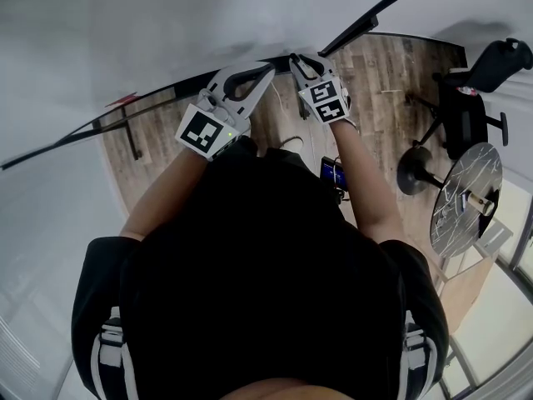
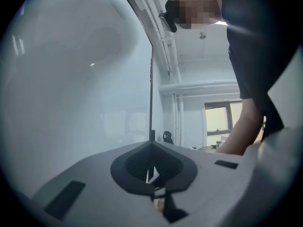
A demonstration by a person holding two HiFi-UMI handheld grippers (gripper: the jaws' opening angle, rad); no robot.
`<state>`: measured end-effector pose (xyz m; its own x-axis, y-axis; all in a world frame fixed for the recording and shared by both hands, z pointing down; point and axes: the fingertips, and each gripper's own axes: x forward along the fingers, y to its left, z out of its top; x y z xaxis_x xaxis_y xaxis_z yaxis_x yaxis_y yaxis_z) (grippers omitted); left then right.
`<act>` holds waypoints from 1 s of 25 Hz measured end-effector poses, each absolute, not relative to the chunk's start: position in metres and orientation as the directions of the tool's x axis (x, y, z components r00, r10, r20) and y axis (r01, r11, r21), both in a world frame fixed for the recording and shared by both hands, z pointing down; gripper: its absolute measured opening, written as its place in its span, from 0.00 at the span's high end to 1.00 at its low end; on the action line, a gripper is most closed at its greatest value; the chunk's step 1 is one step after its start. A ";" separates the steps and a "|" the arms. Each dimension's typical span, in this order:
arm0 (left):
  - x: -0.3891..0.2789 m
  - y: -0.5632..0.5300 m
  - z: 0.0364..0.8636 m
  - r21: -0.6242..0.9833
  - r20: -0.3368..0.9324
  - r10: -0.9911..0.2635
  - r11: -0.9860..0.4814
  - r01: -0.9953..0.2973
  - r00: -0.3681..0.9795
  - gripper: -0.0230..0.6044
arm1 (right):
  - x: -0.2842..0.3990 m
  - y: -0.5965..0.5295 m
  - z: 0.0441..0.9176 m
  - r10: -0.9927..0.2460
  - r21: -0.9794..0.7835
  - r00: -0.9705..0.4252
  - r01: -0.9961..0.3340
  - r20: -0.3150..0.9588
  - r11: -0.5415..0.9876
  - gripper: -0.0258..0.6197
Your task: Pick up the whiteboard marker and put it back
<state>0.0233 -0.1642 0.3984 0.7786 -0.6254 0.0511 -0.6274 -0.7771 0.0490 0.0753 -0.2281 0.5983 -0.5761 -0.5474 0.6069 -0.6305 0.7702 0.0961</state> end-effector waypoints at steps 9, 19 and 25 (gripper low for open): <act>0.023 -0.168 0.400 0.045 0.062 -0.620 -0.781 -0.622 0.782 0.96 | 0.080 -0.230 0.570 -0.595 0.076 -0.602 -0.666 0.532 0.742 0.82; 0.031 -0.173 0.397 0.036 0.048 -0.588 -0.807 -0.590 0.808 0.96 | 0.089 -0.214 0.478 -0.679 0.016 -0.653 -0.717 0.337 0.697 0.83; 0.039 -0.170 0.394 0.027 0.047 -0.567 -0.823 -0.568 0.823 0.96 | 0.103 -0.194 0.423 -0.722 -0.026 -0.661 -0.741 0.204 0.670 0.86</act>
<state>0.0390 -0.1704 0.3941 0.8226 -0.5666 0.0472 -0.5681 -0.8225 0.0271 0.1030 -0.1944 0.4227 -0.6605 -0.7225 0.2043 -0.7415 0.6705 -0.0262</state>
